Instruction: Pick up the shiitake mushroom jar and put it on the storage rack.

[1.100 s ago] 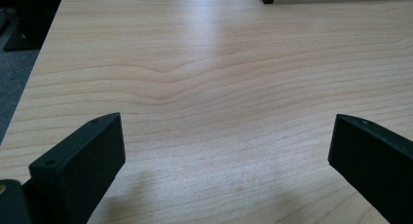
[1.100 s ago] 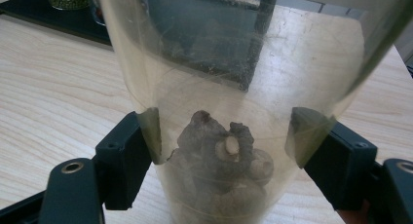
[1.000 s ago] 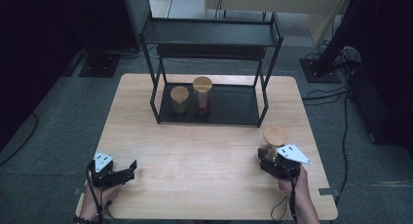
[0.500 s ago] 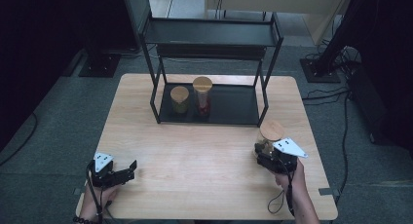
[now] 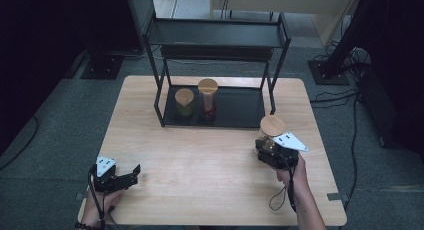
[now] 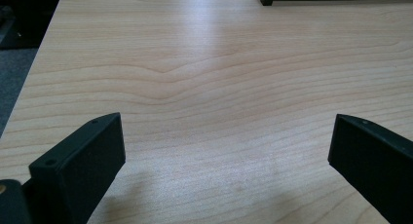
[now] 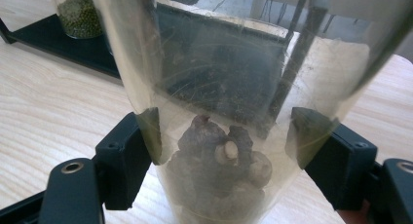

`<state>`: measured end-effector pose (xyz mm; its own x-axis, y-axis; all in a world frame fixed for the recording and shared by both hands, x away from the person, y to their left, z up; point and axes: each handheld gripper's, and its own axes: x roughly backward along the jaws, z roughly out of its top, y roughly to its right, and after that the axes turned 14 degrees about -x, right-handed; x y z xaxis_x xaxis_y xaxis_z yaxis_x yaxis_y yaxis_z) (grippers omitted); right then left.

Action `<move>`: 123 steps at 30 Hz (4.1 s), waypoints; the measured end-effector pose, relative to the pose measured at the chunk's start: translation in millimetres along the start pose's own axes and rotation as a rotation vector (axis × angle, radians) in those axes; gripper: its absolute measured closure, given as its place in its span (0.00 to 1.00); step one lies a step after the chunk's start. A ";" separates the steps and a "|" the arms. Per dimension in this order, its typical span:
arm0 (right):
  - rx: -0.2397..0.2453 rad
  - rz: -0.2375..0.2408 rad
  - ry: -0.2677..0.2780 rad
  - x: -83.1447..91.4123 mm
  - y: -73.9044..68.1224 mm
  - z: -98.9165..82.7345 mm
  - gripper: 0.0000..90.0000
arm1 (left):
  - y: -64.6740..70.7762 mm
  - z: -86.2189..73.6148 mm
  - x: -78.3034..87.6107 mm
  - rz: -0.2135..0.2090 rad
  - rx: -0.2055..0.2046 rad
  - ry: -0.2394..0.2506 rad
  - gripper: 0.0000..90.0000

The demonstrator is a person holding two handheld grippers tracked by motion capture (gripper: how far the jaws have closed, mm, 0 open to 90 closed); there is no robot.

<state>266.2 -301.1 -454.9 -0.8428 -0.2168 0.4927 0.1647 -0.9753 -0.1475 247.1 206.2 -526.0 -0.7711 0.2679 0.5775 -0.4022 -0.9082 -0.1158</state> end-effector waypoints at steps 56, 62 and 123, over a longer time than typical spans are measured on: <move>-0.023 -0.022 -0.015 -79.8 -21.0 49.8 0.27 | -0.6 0.6 -1.5 -0.012 0.005 -0.003 0.00; -0.030 -0.028 -0.012 -85.8 -20.6 53.9 0.27 | -0.6 0.6 -1.4 -0.012 0.005 -0.002 0.00; -0.071 -0.076 -0.042 -164.9 -29.7 65.9 0.27 | -0.1 0.7 -1.4 -0.016 -0.002 -0.001 0.00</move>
<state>434.0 -239.2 -475.3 -0.8289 -0.1452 0.5402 0.0627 -0.9838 -0.1681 248.5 205.8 -526.2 -0.7642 0.2816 0.5803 -0.4150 -0.9034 -0.1081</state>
